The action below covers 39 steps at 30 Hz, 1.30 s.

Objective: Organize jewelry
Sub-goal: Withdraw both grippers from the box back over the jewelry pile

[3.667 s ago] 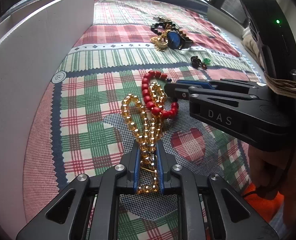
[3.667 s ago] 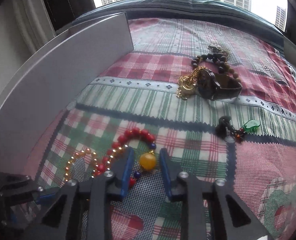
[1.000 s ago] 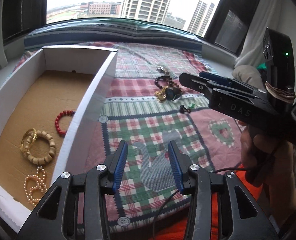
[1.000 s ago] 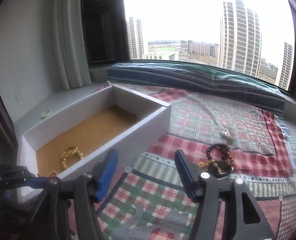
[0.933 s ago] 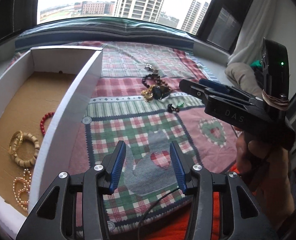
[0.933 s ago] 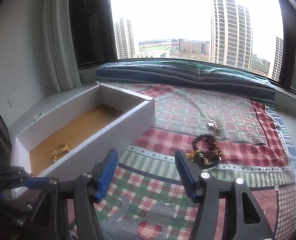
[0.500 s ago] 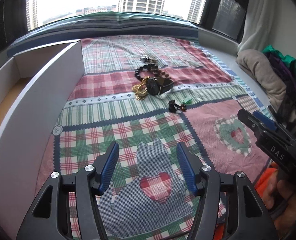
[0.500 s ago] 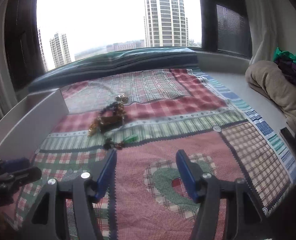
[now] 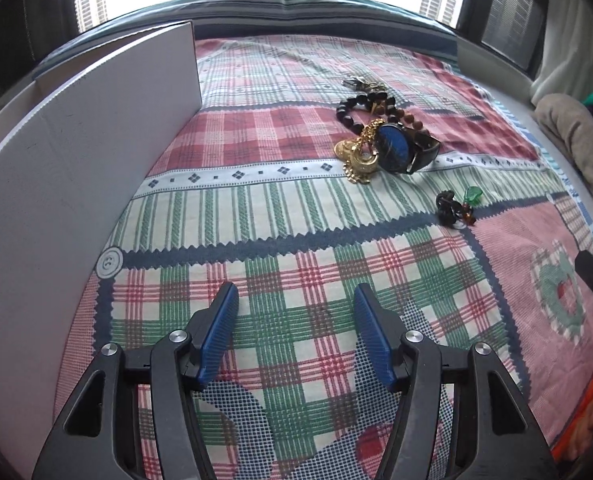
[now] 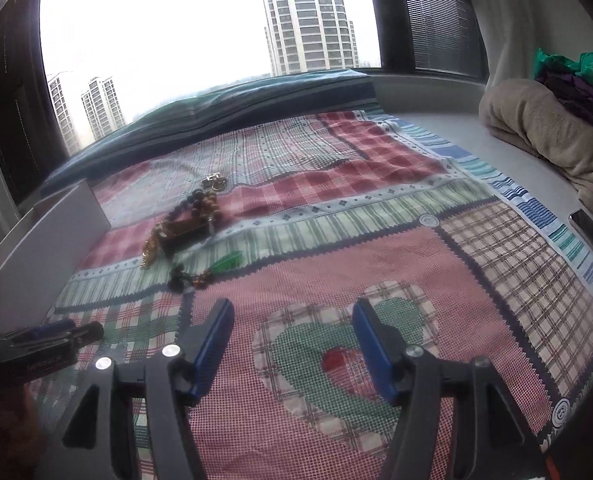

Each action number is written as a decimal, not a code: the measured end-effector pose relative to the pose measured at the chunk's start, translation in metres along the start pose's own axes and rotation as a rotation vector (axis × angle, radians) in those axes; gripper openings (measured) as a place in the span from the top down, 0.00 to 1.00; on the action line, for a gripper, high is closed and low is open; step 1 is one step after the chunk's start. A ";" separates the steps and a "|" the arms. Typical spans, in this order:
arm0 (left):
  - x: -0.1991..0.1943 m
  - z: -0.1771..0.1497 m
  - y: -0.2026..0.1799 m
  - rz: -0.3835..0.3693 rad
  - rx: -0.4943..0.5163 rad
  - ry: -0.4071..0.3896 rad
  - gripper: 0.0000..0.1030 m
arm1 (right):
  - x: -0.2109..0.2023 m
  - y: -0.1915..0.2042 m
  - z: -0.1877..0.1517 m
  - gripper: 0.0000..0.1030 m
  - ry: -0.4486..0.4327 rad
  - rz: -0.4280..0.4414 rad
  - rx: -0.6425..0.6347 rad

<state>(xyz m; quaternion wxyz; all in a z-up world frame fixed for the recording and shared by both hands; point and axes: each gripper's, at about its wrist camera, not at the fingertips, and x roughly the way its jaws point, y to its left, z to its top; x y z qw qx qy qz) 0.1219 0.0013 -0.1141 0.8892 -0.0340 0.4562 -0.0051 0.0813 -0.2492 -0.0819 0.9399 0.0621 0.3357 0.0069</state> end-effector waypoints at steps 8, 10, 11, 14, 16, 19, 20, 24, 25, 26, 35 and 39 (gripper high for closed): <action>0.004 -0.002 -0.006 0.000 0.013 -0.025 0.26 | 0.001 0.006 -0.004 0.39 0.007 -0.001 -0.032; 0.005 -0.003 -0.009 0.005 0.027 -0.030 0.22 | 0.001 0.006 -0.005 0.39 0.010 0.000 -0.031; 0.005 -0.003 -0.010 0.001 0.031 -0.030 0.20 | 0.001 0.006 -0.005 0.39 0.012 -0.001 -0.031; 0.007 -0.002 -0.010 -0.009 0.033 -0.026 0.14 | 0.004 0.006 -0.006 0.39 0.025 -0.005 -0.030; 0.009 -0.002 -0.012 -0.006 0.040 -0.019 0.09 | 0.008 0.008 -0.007 0.39 0.042 -0.011 -0.038; 0.011 -0.003 -0.015 0.004 0.061 -0.008 0.06 | 0.012 0.013 -0.008 0.39 0.059 -0.016 -0.057; 0.011 -0.003 -0.016 0.008 0.065 -0.007 0.05 | 0.012 0.014 -0.008 0.39 0.059 -0.016 -0.064; 0.012 -0.003 -0.017 0.008 0.066 -0.006 0.05 | 0.012 0.017 -0.009 0.39 0.061 -0.015 -0.078; 0.012 -0.003 -0.017 0.008 0.067 -0.006 0.04 | 0.013 0.016 -0.009 0.39 0.063 -0.013 -0.076; 0.012 -0.003 -0.017 0.008 0.068 -0.006 0.04 | 0.013 0.016 -0.009 0.39 0.064 -0.012 -0.072; 0.015 -0.003 -0.019 0.007 0.077 0.002 0.02 | 0.011 0.013 -0.009 0.39 0.056 0.001 -0.056; 0.015 -0.002 -0.019 0.006 0.076 0.005 0.02 | 0.009 0.013 -0.009 0.39 0.048 0.006 -0.052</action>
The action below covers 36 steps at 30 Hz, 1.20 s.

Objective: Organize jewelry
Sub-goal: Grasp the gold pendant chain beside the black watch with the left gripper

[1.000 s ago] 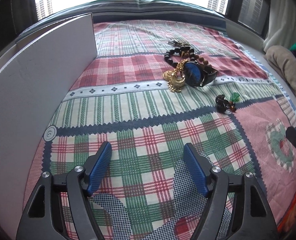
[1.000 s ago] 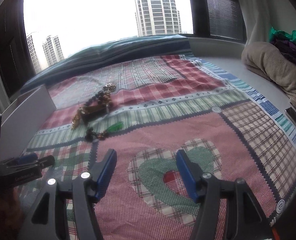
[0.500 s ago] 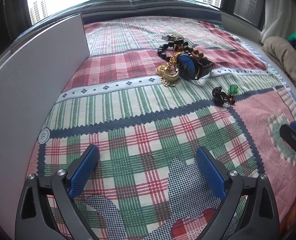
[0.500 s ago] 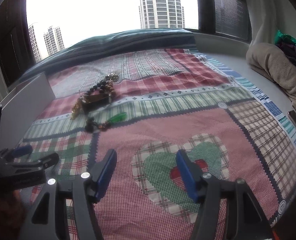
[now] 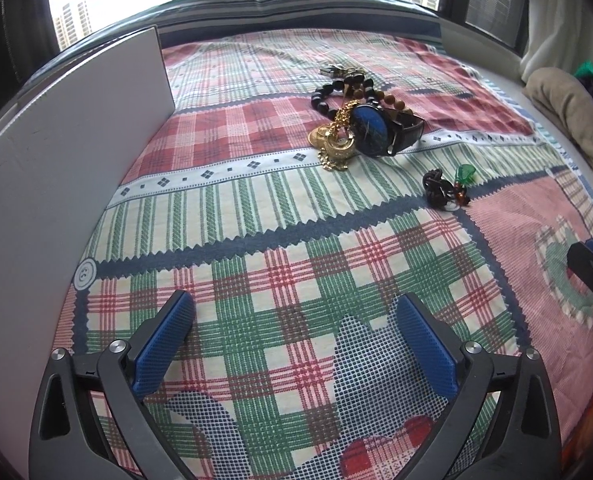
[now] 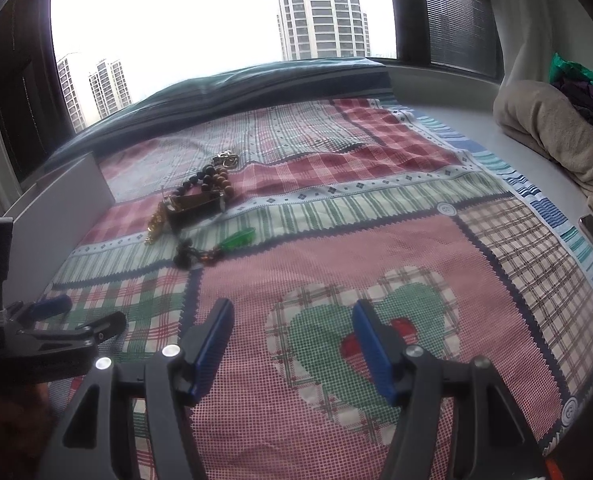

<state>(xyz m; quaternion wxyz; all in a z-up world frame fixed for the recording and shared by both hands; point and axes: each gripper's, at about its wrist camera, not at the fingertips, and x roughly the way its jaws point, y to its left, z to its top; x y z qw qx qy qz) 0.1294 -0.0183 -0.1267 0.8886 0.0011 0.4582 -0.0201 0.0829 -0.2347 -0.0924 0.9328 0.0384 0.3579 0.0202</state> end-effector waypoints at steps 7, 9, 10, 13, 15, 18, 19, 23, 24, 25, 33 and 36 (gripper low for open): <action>-0.001 0.022 0.000 -0.030 -0.006 -0.021 0.03 | -0.003 0.000 0.000 0.39 -0.009 0.007 0.004; 0.001 0.037 -0.006 -0.033 0.023 -0.051 0.03 | -0.002 0.000 0.000 0.39 -0.008 0.007 0.004; 0.006 0.046 -0.009 -0.038 0.040 -0.050 0.03 | -0.003 0.000 -0.001 0.39 -0.007 0.008 0.004; 0.029 0.070 -0.012 -0.083 0.069 -0.002 0.05 | -0.003 0.000 -0.001 0.39 -0.007 0.008 0.004; 0.040 0.082 -0.009 -0.084 0.063 -0.007 0.12 | -0.003 0.000 0.000 0.39 -0.009 0.006 0.008; 0.055 0.093 -0.010 -0.097 0.102 -0.001 0.30 | -0.003 -0.003 0.000 0.39 -0.011 0.007 0.019; 0.058 0.094 -0.010 -0.116 0.115 0.006 0.44 | -0.003 -0.004 0.000 0.39 -0.011 0.008 0.024; 0.054 0.093 -0.010 -0.179 0.116 -0.008 0.79 | 0.000 -0.007 0.000 0.39 -0.003 0.011 0.038; 0.051 0.092 -0.009 -0.173 0.106 -0.011 0.79 | 0.000 -0.008 0.000 0.39 -0.003 0.012 0.040; 0.046 0.090 -0.008 -0.171 0.101 -0.015 0.79 | -0.001 -0.008 0.000 0.39 -0.005 0.013 0.043; -0.017 0.074 0.007 -0.226 0.057 -0.077 0.79 | -0.003 -0.009 -0.001 0.39 -0.012 0.016 0.048; -0.030 0.058 0.019 -0.240 0.035 -0.047 0.79 | -0.003 -0.009 -0.001 0.39 -0.014 0.017 0.049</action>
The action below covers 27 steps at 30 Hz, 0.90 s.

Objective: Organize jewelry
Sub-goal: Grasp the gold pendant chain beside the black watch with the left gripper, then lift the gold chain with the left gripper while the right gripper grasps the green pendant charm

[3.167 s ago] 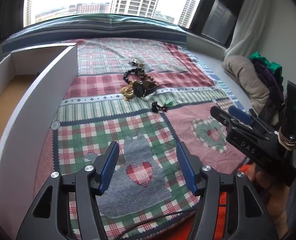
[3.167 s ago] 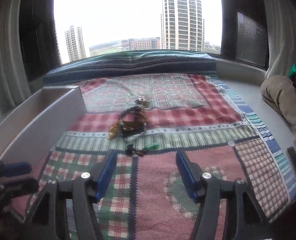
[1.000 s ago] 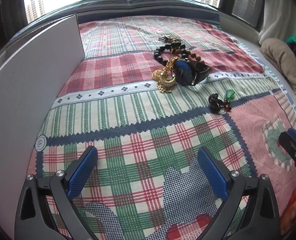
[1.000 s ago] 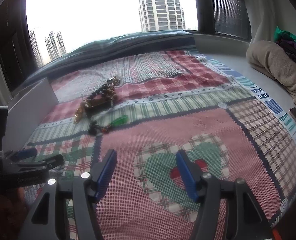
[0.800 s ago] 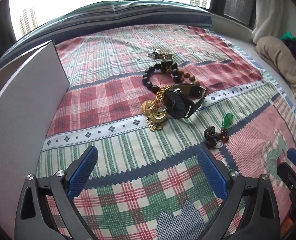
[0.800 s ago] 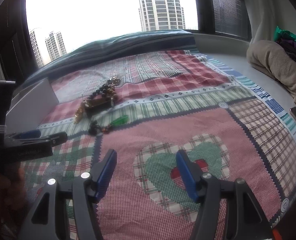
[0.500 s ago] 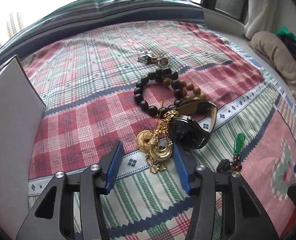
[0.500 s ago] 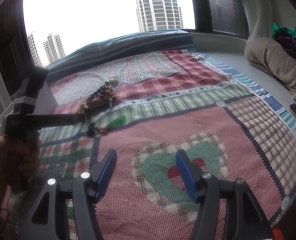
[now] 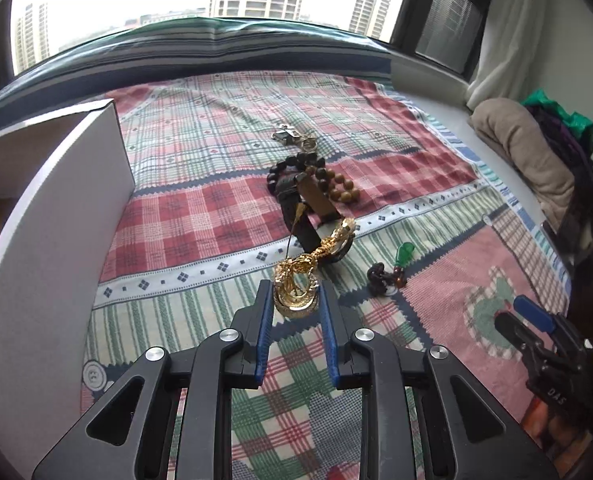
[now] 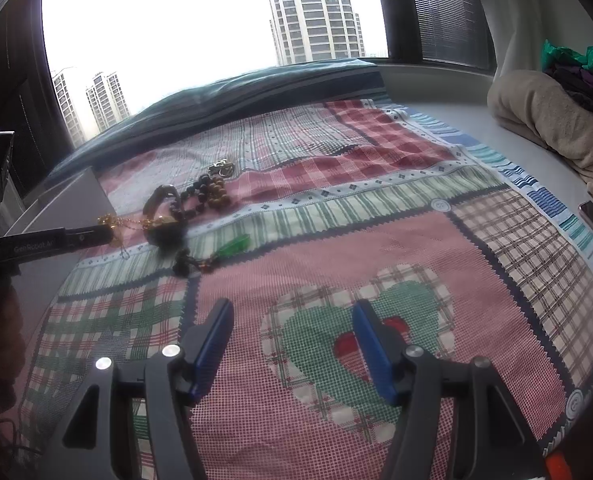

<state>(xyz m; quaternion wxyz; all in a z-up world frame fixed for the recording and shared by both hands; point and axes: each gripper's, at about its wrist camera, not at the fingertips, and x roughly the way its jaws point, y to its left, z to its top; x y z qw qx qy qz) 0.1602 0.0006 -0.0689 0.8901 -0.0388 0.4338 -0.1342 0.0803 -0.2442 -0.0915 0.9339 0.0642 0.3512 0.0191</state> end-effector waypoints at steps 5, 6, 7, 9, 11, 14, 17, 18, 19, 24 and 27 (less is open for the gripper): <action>-0.021 -0.030 0.010 0.022 0.002 0.044 0.79 | -0.001 0.000 0.000 0.39 -0.003 0.001 0.001; -0.023 -0.037 0.011 0.026 0.005 0.059 0.79 | -0.001 -0.001 0.000 0.39 -0.002 0.001 0.000; -0.023 -0.043 0.013 0.031 0.008 0.077 0.79 | -0.001 -0.001 0.000 0.39 -0.001 0.001 0.000; -0.022 -0.055 0.015 0.045 0.021 0.120 0.79 | 0.000 0.000 0.000 0.39 0.002 -0.001 -0.002; -0.023 -0.067 0.018 0.074 0.036 0.149 0.77 | 0.001 0.001 0.000 0.39 0.006 -0.003 -0.005; -0.029 -0.079 0.017 0.094 0.062 0.156 0.57 | 0.001 0.002 0.000 0.39 0.007 -0.008 -0.009; -0.033 -0.085 0.019 0.092 0.073 0.149 0.41 | 0.001 0.002 -0.001 0.39 0.007 -0.011 -0.011; -0.032 -0.086 0.019 0.092 0.072 0.149 0.41 | 0.002 0.002 -0.001 0.39 0.009 -0.012 -0.012; -0.031 -0.085 0.018 0.094 0.067 0.146 0.41 | 0.002 0.002 -0.001 0.39 0.012 -0.013 -0.014; -0.013 -0.075 0.013 0.089 0.078 0.126 0.41 | 0.004 0.004 -0.002 0.39 0.018 -0.020 -0.026; 0.000 -0.072 0.008 0.117 0.112 0.117 0.40 | 0.003 0.005 -0.002 0.39 0.014 -0.025 -0.030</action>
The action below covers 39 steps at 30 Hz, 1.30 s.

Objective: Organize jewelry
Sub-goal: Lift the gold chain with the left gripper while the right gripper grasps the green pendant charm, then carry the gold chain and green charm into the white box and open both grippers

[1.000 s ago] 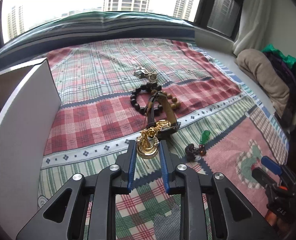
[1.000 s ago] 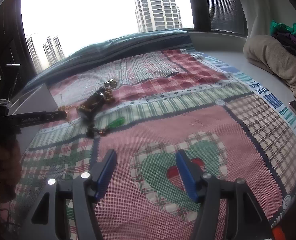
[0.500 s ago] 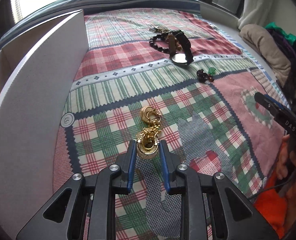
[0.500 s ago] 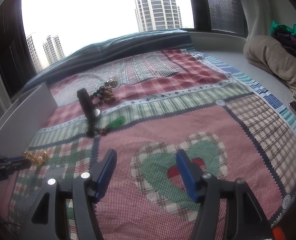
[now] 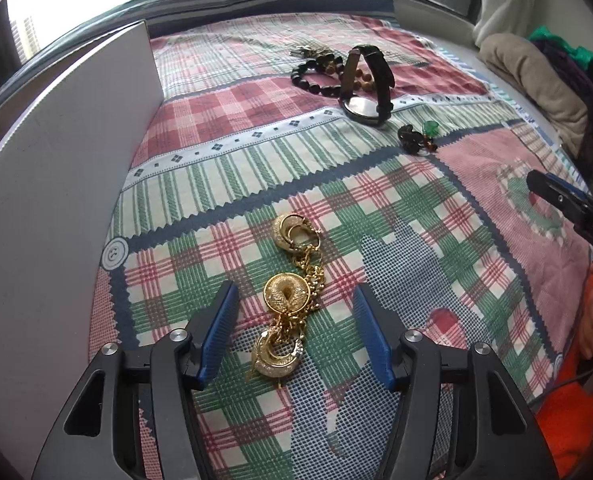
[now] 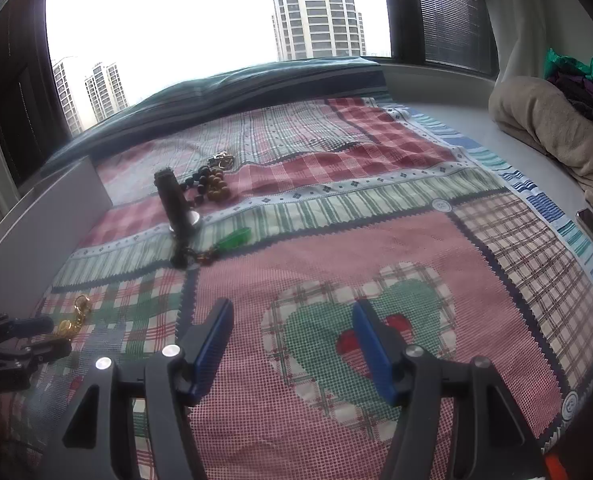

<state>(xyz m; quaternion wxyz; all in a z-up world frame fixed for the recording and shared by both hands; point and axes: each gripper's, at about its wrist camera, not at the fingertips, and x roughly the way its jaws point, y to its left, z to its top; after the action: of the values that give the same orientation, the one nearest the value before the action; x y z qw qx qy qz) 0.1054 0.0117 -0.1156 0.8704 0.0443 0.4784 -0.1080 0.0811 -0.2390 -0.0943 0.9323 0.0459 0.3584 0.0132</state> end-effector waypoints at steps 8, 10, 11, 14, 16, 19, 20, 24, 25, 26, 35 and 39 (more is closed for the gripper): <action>-0.002 0.004 0.004 0.001 -0.036 0.008 0.80 | -0.002 -0.003 0.000 0.39 -0.007 -0.001 0.011; -0.008 0.001 0.013 -0.021 -0.085 0.009 0.80 | -0.003 -0.003 0.000 0.39 -0.008 0.001 0.011; -0.013 0.001 0.017 -0.031 -0.110 0.005 0.80 | -0.003 -0.004 0.001 0.39 -0.008 0.006 0.014; -0.029 0.004 0.027 -0.057 -0.163 -0.024 0.80 | -0.001 -0.007 0.007 0.39 0.018 0.074 0.036; -0.036 0.006 0.029 -0.059 -0.176 -0.042 0.80 | 0.006 -0.003 0.018 0.39 0.072 0.159 0.050; -0.042 0.010 0.029 -0.073 -0.189 -0.060 0.80 | 0.034 0.020 0.038 0.39 0.213 0.316 0.017; -0.043 0.011 0.029 -0.075 -0.192 -0.063 0.80 | 0.042 0.031 0.042 0.39 0.234 0.330 -0.015; -0.045 0.012 0.032 -0.087 -0.219 -0.070 0.80 | 0.074 0.074 0.053 0.39 0.221 0.278 -0.202; -0.045 0.011 0.034 -0.088 -0.225 -0.067 0.80 | 0.082 0.081 0.055 0.39 0.224 0.280 -0.227; -0.044 0.011 0.034 -0.090 -0.229 -0.064 0.80 | 0.088 0.086 0.057 0.39 0.227 0.286 -0.245; -0.066 0.006 0.036 -0.131 -0.241 -0.065 0.80 | 0.060 0.073 0.068 0.89 0.221 0.298 -0.230; -0.094 0.012 0.034 -0.187 -0.253 -0.094 0.80 | 0.015 0.056 0.086 0.89 0.201 0.388 -0.145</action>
<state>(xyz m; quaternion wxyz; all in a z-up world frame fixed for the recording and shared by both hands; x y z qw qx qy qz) 0.0738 0.0559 -0.0311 0.8766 -0.1155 0.4489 -0.1293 0.1504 -0.1886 -0.0358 0.8727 0.0452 0.4322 0.2226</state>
